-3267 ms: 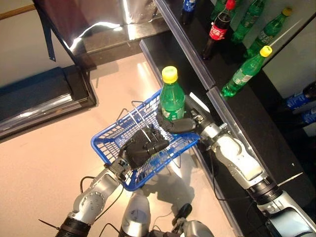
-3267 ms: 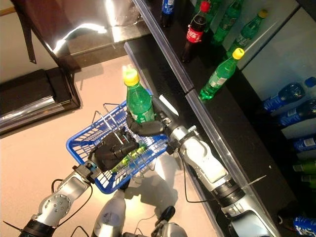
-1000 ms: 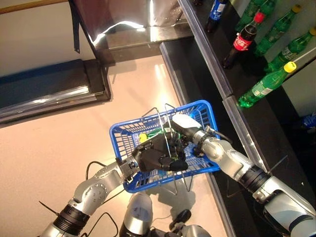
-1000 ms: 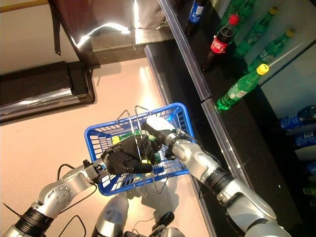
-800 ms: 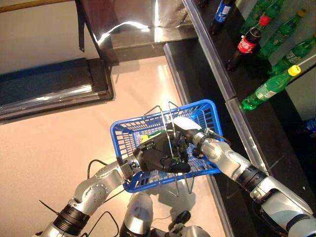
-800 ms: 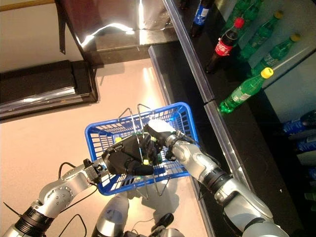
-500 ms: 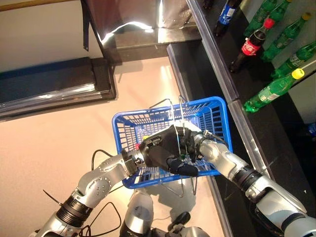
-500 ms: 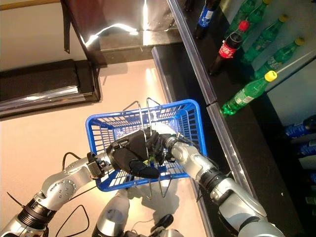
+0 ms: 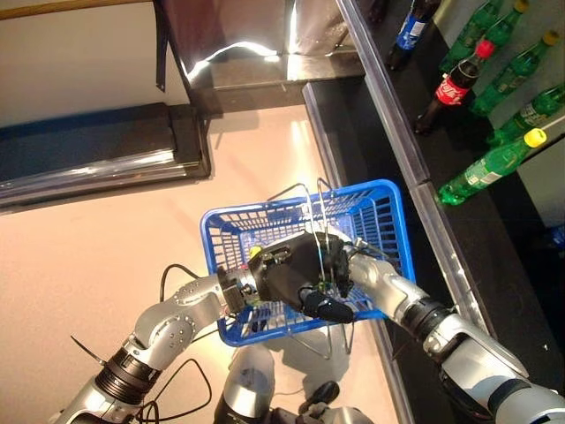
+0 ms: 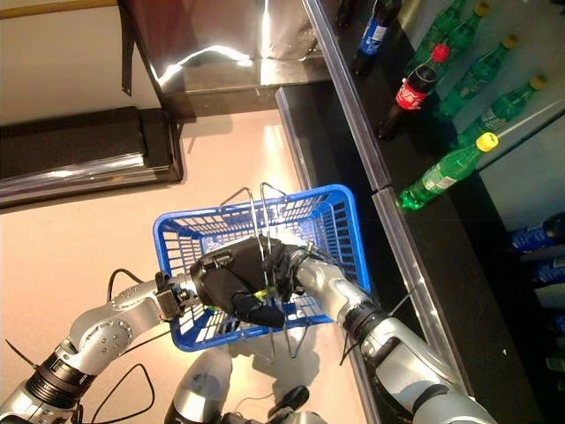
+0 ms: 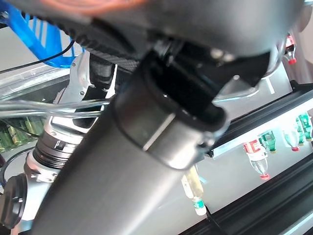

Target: Pick up the drink and place into the basket.

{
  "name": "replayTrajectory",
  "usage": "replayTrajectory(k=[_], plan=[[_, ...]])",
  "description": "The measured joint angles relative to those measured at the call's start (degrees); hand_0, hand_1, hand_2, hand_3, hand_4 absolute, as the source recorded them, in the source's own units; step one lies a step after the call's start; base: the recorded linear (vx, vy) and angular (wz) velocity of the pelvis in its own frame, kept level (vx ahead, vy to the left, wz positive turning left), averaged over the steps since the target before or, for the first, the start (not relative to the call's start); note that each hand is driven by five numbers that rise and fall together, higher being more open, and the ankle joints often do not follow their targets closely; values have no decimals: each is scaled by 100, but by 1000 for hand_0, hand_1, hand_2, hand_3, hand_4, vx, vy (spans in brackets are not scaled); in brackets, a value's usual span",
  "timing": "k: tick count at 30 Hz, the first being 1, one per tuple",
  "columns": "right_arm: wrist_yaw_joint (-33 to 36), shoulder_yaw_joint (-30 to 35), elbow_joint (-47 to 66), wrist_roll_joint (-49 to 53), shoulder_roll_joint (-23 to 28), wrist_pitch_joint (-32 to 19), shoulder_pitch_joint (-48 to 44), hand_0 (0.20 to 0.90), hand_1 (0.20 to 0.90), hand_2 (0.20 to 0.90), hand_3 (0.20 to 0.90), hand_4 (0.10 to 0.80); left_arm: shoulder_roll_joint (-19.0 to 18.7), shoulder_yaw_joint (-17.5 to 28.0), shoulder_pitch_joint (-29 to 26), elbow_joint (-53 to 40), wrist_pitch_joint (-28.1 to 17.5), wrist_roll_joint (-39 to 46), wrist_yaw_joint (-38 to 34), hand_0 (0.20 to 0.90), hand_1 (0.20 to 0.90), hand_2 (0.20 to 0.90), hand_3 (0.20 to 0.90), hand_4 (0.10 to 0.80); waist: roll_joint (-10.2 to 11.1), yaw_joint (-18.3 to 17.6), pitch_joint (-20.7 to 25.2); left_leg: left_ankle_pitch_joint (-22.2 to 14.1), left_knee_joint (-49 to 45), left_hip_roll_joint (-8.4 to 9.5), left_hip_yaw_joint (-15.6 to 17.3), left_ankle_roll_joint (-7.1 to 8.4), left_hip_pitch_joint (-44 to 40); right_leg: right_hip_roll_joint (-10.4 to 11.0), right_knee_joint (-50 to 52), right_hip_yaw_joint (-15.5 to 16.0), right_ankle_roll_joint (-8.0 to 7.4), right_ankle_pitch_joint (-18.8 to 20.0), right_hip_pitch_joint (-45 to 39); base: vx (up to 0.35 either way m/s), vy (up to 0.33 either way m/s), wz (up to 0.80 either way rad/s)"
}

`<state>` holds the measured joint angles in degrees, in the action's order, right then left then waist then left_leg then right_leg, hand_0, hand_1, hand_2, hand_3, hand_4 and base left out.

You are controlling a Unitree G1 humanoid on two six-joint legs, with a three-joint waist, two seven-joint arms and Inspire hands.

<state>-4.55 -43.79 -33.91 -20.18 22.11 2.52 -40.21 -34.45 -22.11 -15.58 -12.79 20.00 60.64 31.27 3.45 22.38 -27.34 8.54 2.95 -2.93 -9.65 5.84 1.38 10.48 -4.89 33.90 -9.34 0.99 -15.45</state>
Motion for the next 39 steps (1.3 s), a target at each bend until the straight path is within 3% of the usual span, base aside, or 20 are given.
replayTrajectory(k=[39], plan=[[65, 35, -34, 239, -16, 58, 74, 900, 900, 900, 900, 800, -163, -147, 1, 1, 181, -108, -14, 300, 300, 300, 200, 100, 42, -26, 29, -47, -36, 41, -4, -14, -3, 57, 5, 12, -26, -30, -18, 0, 1, 0]])
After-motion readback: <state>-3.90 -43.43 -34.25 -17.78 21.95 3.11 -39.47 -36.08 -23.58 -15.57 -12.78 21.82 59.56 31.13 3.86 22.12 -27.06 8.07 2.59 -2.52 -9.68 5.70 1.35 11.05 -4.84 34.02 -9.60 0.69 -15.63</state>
